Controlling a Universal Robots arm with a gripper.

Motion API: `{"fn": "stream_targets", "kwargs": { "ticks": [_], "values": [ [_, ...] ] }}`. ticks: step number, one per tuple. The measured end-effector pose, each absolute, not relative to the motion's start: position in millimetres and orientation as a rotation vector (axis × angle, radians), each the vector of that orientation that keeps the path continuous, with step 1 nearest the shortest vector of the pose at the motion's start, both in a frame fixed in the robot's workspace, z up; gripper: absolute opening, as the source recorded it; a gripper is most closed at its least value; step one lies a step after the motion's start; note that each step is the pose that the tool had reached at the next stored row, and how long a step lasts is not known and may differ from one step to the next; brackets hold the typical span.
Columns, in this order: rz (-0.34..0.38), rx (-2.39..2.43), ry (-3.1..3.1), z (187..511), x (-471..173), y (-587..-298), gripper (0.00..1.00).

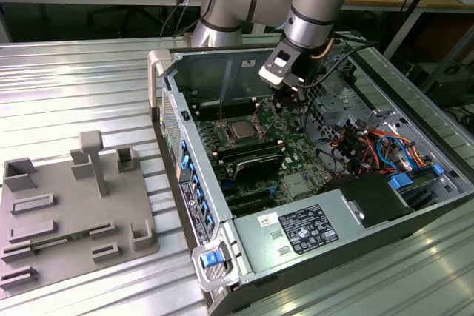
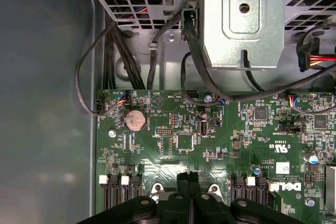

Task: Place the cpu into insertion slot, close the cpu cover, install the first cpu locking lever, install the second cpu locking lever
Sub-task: 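Close the cpu cover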

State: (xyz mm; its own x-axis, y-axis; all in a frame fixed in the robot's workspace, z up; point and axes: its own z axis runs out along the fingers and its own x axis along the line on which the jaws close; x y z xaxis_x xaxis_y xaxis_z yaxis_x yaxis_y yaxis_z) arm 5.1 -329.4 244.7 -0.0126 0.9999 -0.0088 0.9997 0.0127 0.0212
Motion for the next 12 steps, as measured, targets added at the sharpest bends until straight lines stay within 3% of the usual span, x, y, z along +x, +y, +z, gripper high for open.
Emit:
{"fn": "stream_targets", "kwargs": {
  "ticks": [12],
  "values": [
    [0.014,2.192,2.220,244.6,-0.5,-329.4,0.11]
  ]
}}
